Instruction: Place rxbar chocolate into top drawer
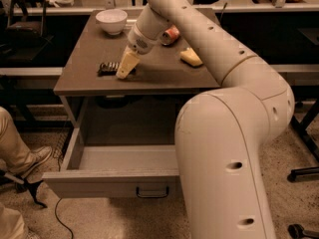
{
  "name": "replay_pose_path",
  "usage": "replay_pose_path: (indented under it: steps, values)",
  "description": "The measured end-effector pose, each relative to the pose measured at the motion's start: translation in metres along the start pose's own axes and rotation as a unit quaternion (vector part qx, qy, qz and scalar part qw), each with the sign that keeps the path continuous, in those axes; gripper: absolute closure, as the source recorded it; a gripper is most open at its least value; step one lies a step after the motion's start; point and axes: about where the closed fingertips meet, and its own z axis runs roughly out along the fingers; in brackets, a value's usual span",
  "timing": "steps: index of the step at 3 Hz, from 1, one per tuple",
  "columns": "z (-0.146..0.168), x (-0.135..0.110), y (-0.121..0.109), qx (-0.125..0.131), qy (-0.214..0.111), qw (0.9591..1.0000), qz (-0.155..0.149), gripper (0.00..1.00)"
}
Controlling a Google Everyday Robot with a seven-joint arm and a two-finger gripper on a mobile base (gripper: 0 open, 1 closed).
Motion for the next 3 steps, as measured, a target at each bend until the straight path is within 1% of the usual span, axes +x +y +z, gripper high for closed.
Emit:
replay_pose_path:
  steps: [1, 2, 3]
  values:
    - [-0.002, -0.001, 0.0, 0.0, 0.0, 1.0, 0.0, 0.88]
    - [-0.002, -0.002, 0.0, 0.0, 0.0, 1.0, 0.0, 1.0]
    - [-0.035, -0.01, 0.006, 0.028, -0.041, 0.9987, -0.008, 1.0]
